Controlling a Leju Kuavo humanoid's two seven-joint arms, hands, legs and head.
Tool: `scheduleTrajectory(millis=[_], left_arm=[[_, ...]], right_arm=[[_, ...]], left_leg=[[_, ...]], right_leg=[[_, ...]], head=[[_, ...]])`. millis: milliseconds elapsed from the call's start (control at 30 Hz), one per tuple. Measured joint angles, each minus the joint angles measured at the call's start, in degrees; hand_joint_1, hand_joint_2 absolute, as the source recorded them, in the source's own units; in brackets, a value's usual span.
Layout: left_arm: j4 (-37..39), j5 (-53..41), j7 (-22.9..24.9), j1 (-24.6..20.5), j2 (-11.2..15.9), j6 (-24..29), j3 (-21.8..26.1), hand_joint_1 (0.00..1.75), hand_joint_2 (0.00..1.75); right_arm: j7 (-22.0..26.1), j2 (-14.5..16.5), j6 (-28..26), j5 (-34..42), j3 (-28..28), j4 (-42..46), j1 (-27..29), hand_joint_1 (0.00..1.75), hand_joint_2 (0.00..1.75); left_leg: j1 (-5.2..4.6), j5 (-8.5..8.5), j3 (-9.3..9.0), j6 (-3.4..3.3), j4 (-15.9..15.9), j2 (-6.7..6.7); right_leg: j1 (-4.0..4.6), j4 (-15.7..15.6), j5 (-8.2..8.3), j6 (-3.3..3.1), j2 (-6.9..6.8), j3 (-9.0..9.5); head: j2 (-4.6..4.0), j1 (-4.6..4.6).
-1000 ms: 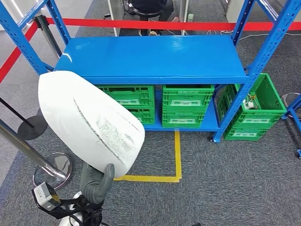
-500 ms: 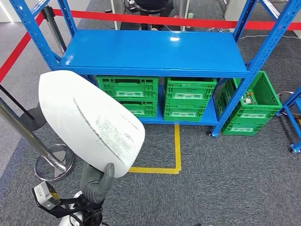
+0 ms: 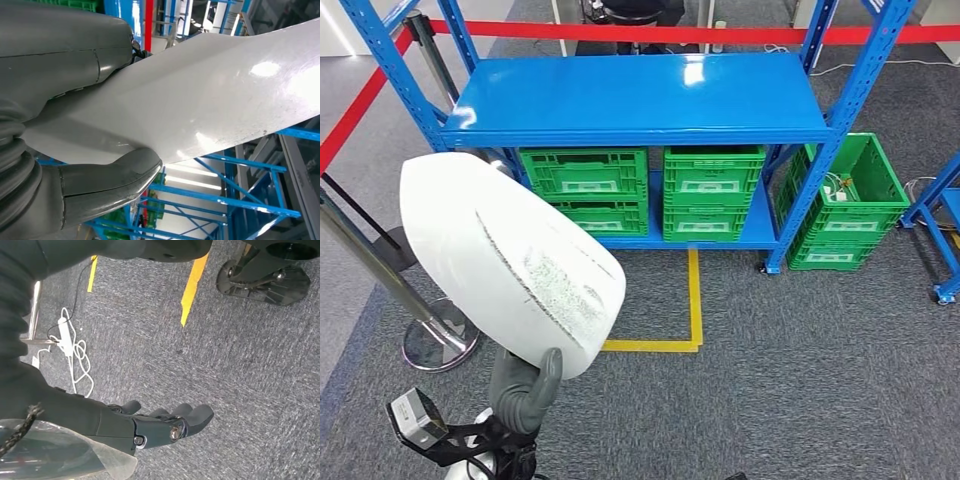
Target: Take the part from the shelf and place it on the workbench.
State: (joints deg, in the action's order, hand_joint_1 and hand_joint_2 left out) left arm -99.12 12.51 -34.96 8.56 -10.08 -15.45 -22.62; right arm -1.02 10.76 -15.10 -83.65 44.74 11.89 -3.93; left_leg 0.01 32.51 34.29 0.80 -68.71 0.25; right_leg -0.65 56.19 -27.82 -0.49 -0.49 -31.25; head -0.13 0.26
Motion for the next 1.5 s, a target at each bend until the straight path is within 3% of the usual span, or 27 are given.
scheduleTrajectory(millis=[67,100,133,233,300,367,400,433,467,500,567,633,700,767,800,900,933,967,1067,1133,1200,1267,1333,1400,1433,1467,1500], left_arm=[[-0.01,-0.02,-0.03,-0.03,-0.01,0.17,0.0,1.75,1.75],[-0.01,-0.03,-0.04,-0.03,-0.02,0.2,0.0,1.75,1.75],[-0.02,-0.03,-0.07,-0.01,-0.02,0.24,0.01,1.75,1.75],[-0.02,-0.07,-0.27,0.06,-0.05,0.46,0.04,1.75,1.75],[-0.02,-0.16,-0.81,0.1,-0.13,0.77,0.06,1.75,1.75],[-0.03,-0.22,-1.6,0.25,-0.17,1.21,0.14,1.75,1.75],[-0.03,-0.19,-1.87,0.37,-0.17,1.56,0.18,1.75,1.75],[-0.07,-0.11,-1.97,0.51,-0.18,2.15,0.23,1.75,1.75],[-0.14,-0.02,-1.81,0.68,-0.21,3.04,0.29,1.75,1.75],[-0.22,0.06,-1.49,0.88,-0.3,4.11,0.37,1.75,1.75],[-0.45,0.13,-0.71,1.21,-0.57,6.06,0.58,1.75,1.75],[-0.7,0.13,-0.27,1.36,-0.75,6.89,0.8,1.75,1.75],[-0.93,0.08,0.09,1.52,-0.81,7.98,0.99,1.75,1.75],[-1.19,0.59,0.92,1.73,-0.93,10.17,1.26,1.75,1.75],[-1.31,1.15,1.33,1.82,-0.98,11.04,1.43,1.75,1.75],[-1.48,2.19,1.63,1.95,-0.91,11.31,1.68,1.75,1.75],[-1.49,1.85,1.56,1.98,-0.81,11.27,1.68,1.75,1.75],[-1.49,1.25,1.43,2.02,-0.7,11.31,1.68,1.75,1.75],[-1.49,-0.59,0.77,1.97,-0.49,11.43,1.65,1.75,1.75],[-1.5,-1.09,0.29,1.9,-0.46,11.46,1.62,1.75,1.75],[-1.54,-1.04,-0.07,1.88,-0.48,11.52,1.62,1.75,1.75],[-1.58,-0.46,-0.25,1.88,-0.57,11.61,1.63,1.75,1.75],[-1.61,0.03,-0.38,1.93,-0.66,11.73,1.67,1.75,1.75],[-1.62,0.13,-0.43,2.0,-0.66,11.93,1.7,1.75,1.75],[-1.62,0.08,-0.43,2.04,-0.65,12.08,1.71,1.75,1.75],[-1.62,0.03,-0.43,2.04,-0.66,12.22,1.71,1.75,1.75],[-1.62,-0.03,-0.43,2.03,-0.66,12.35,1.7,1.75,1.75]], right_arm=[[0.35,0.02,-0.08,-0.04,0.0,0.0,-0.04,0.0,1.75],[0.46,0.03,-0.09,-0.09,0.0,0.0,-0.04,0.0,1.75],[0.53,0.03,-0.09,-0.12,0.0,0.0,-0.04,0.0,1.75],[1.13,0.02,-0.17,-0.09,0.0,0.0,-0.04,0.0,1.75],[1.66,0.01,-0.59,-0.12,0.0,0.0,-0.04,0.0,1.75],[1.81,-0.03,-1.56,-0.26,0.0,0.01,-0.03,0.0,1.75],[1.67,-0.04,-2.17,-0.39,-0.01,0.02,-0.01,0.0,1.75],[1.43,-0.05,-2.73,-0.54,-0.02,0.02,0.02,0.0,1.75],[1.13,-0.05,-3.24,-0.62,-0.03,0.02,0.06,0.0,1.75],[0.88,-0.05,-3.64,-0.57,-0.04,0.02,0.08,0.0,1.75],[0.71,-0.04,-4.08,-0.12,-0.05,0.02,0.03,0.0,1.75],[0.81,-0.01,-4.18,0.31,-0.04,0.01,-0.04,0.0,1.75],[1.15,0.05,-4.15,0.66,-0.03,-0.01,0.07,0.0,1.75],[1.71,0.13,-4.08,1.09,0.0,-0.01,0.14,0.0,1.75],[2.06,0.17,-3.95,1.28,0.01,-0.01,0.14,0.0,1.75],[3.13,0.17,-3.11,1.85,0.13,0.0,0.3,0.0,1.75],[3.64,0.17,-2.73,2.04,0.2,0.0,0.38,0.0,1.75],[4.26,0.16,-2.24,2.25,0.29,0.0,0.41,0.0,1.75],[5.96,0.17,-0.49,2.71,0.63,-0.02,0.26,0.0,1.75],[6.84,0.2,0.41,2.78,0.76,-0.04,0.18,0.0,1.75],[7.59,0.21,1.1,3.0,0.92,-0.04,0.12,0.0,1.75],[7.88,0.2,1.44,3.42,1.09,-0.04,0.07,0.0,1.75],[7.83,0.19,1.6,3.79,1.26,-0.04,-0.01,0.0,1.75],[7.59,0.19,1.71,4.02,1.52,-0.04,-0.26,0.0,1.75],[7.33,0.19,1.7,4.14,1.68,-0.04,-0.42,0.0,1.75],[7.02,0.19,1.66,4.29,1.86,-0.04,-0.53,0.0,1.75],[6.7,0.19,1.57,4.44,2.05,-0.04,-0.56,0.0,1.75]], left_leg=[[-0.14,-1.96,-5.36,-0.71,8.51,-0.07],[-0.28,-2.32,-6.93,-1.04,11.34,-0.11],[-0.45,-2.3,-7.51,-1.3,12.68,-0.15],[-0.48,-3.3,-6.87,-2.2,13.48,-0.06],[-0.24,-4.34,-6.1,-2.93,13.98,0.09],[-0.38,-5.19,-4.93,-3.26,13.9,0.15],[-0.48,-5.57,-4.36,-3.28,13.83,0.16],[-0.57,-5.91,-3.87,-3.28,13.76,0.17],[-0.62,-6.18,-3.47,-3.22,13.67,0.17],[-0.65,-6.38,-3.16,-3.13,13.55,0.16],[-0.75,-6.65,-2.64,-2.82,13.12,0.11],[-0.92,-6.9,-2.24,-2.38,12.63,0.08],[-0.98,-7.09,-2.0,-1.91,12.31,0.04],[-0.87,-5.82,-1.32,-1.28,10.9,-0.06],[-0.74,-4.07,-0.4,-0.88,8.63,-0.11],[-0.21,1.95,3.8,0.05,-2.68,-0.14],[-0.09,2.3,4.38,0.16,-4.77,-0.13],[-0.01,1.42,4.0,0.16,-4.61,-0.13],[-0.04,-4.44,-1.38,-0.59,5.87,-0.19],[-0.29,-5.77,-3.53,-1.19,10.6,-0.26],[-0.42,-5.45,-3.58,-1.69,11.55,-0.29],[-0.13,-5.42,-3.63,-2.25,12.5,-0.18],[0.08,-5.63,-3.59,-2.6,12.98,-0.06],[-0.04,-5.7,-3.44,-2.74,12.95,0.05],[-0.12,-5.71,-3.44,-2.76,12.93,0.12],[-0.16,-5.71,-3.5,-2.77,12.9,0.14],[-0.18,-5.68,-3.59,-2.75,12.84,0.08]], right_leg=[[0.08,0.39,0.48,0.34,0.09,-0.76],[0.11,0.48,0.79,0.65,0.11,-1.02],[0.08,0.5,1.13,1.0,0.1,-1.25],[-0.04,0.65,1.38,2.06,0.13,-1.98],[-0.02,3.97,-1.73,2.45,0.28,-3.7],[-0.02,11.34,-6.47,2.72,0.37,-6.43],[-0.02,14.66,-7.82,2.82,0.37,-7.41],[-0.01,16.27,-7.99,2.86,0.37,-7.51],[-0.01,15.43,-7.03,2.82,0.36,-6.38],[-0.02,12.26,-5.41,2.73,0.36,-4.06],[0.04,3.48,-3.12,2.45,0.37,1.68],[0.16,-0.91,-2.79,2.05,0.43,4.32],[0.15,-1.16,-2.68,1.46,0.43,3.97],[-0.04,-1.26,-2.35,0.67,0.33,3.72],[-0.15,-1.3,-2.08,0.29,0.27,3.65],[-0.1,-1.14,-1.66,-0.13,0.09,3.13],[-0.09,-1.08,-1.63,-0.14,0.04,3.04],[-0.08,-1.03,-1.62,-0.13,0.04,3.04],[0.01,-0.85,-1.78,0.13,0.28,3.15],[0.07,-0.75,-1.77,0.63,0.41,2.96],[0.09,-0.72,-1.66,1.31,0.39,2.69],[0.13,0.32,-2.66,1.88,0.36,1.83],[0.08,5.52,-5.72,2.23,0.41,-0.81],[0.02,13.55,-8.89,2.49,0.39,-4.61],[0.01,16.05,-9.31,2.58,0.38,-5.81],[0.0,16.23,-8.52,2.61,0.37,-5.92],[-0.01,14.0,-6.67,2.58,0.37,-4.9]], head=[[0.0,0.03],[0.0,0.04],[0.0,0.04],[0.0,0.05],[0.0,0.24],[0.0,0.45],[0.0,0.49],[0.0,0.48],[0.0,0.5],[0.0,0.49],[0.0,0.5],[0.01,0.46],[0.01,0.47],[0.0,0.31],[0.0,0.13],[0.0,-0.32],[0.0,-0.32],[0.0,-0.32],[0.0,-0.3],[0.0,-0.3],[0.0,-0.32],[0.01,-0.15],[0.01,0.15],[0.0,0.32],[0.0,0.29],[0.0,0.31],[0.0,0.31]])
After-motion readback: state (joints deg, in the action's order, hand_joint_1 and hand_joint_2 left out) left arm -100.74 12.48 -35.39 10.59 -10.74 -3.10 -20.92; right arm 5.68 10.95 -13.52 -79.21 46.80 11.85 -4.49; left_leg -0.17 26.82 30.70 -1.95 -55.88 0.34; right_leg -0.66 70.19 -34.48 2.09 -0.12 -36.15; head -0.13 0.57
